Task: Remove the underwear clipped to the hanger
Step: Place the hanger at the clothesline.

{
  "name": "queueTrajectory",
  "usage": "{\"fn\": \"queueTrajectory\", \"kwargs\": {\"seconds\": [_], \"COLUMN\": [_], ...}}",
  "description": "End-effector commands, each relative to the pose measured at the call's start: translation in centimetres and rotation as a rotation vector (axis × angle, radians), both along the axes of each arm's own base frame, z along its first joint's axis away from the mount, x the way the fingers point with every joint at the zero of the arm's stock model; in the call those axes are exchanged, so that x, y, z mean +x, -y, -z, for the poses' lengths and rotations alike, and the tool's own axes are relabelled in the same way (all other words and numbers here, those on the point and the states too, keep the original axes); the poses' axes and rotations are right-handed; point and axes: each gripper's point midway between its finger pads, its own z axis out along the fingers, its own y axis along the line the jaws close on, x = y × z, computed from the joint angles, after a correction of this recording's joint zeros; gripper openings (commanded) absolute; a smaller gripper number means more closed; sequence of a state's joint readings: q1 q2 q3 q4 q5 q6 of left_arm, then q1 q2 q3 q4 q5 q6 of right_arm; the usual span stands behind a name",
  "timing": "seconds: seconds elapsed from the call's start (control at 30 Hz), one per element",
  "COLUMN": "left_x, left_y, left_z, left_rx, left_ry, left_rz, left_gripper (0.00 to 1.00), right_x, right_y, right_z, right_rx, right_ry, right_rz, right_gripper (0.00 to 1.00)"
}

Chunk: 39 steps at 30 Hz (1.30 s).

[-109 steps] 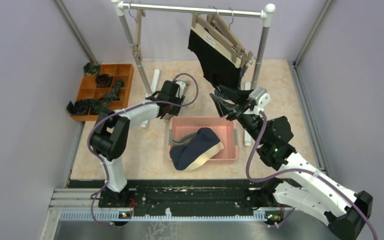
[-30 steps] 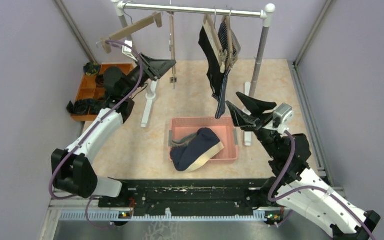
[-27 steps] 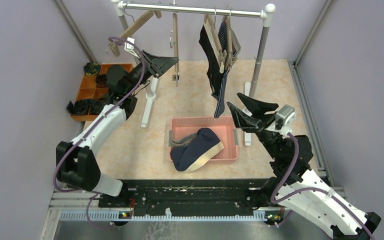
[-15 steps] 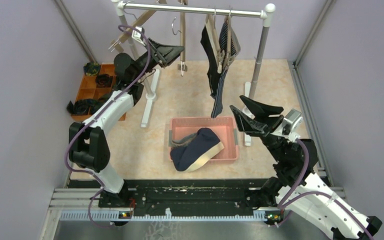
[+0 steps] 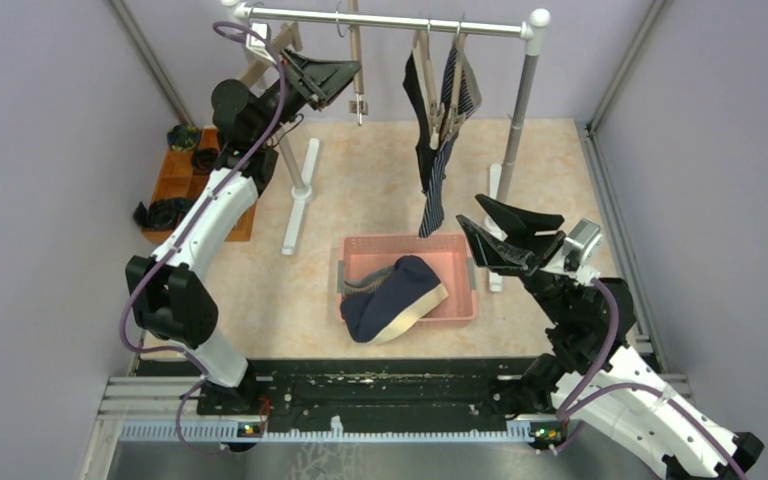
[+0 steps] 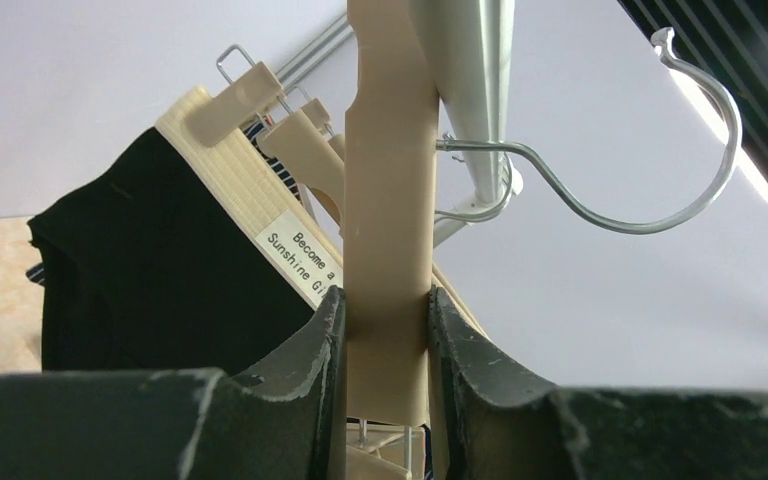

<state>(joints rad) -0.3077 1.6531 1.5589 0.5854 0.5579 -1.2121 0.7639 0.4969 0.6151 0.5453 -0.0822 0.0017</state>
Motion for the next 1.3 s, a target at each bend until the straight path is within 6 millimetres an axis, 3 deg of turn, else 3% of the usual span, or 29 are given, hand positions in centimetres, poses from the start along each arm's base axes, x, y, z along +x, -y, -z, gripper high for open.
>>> {"fn": "queueTrajectory", "kwargs": {"seconds": [0.0,0.37,0.57,0.73,0.8,0.93,1.1,1.27], "left_x": [0.4,2.0,2.3,2.3,2.3,2.8,2.9,3.5], "left_y": [-0.7,-2.5,-3.2,-3.0,-3.0,-3.4,-3.3,-4.0], "left_z": [-2.1,0.9,2.2,2.9,2.6,1.2,0.0,0.3], "left_rx": [-0.013,-0.026,-0.039,-0.049,-0.051,-0.069,-0.087,-0.111], "left_ry": [0.038,-0.064,-0.100,-0.104,-0.094,-0.083,-0.077,-0.105], "left_rz": [-0.070,-0.216,-0.259,-0.244,-0.242,-0.259,-0.255,-0.284], "left_gripper": [0.00,0.00,0.06,0.20,0.26,0.21,0.36,0.30], "right_x": [-1.5,-2.0,-2.4,-2.5,-2.5,-2.6,-2.7,-2.7], "right_y": [0.5,0.5,0.5,0.5,0.4,0.5,0.4,0.4], "right_z": [-1.5,-1.6,-1.7,-1.7,-1.7,-1.6,-1.6,-1.5], "right_rx": [0.044,0.054,0.058,0.057,0.054,0.059,0.057,0.062], "right_ry": [0.047,0.064,0.076,0.077,0.079,0.086,0.087,0.089], "right_rz": [-0.038,-0.057,-0.071,-0.075,-0.076,-0.079,-0.086,-0.083], "right_gripper": [0.46,0.46,0.46,0.46,0.46,0.46,0.46,0.46]}}
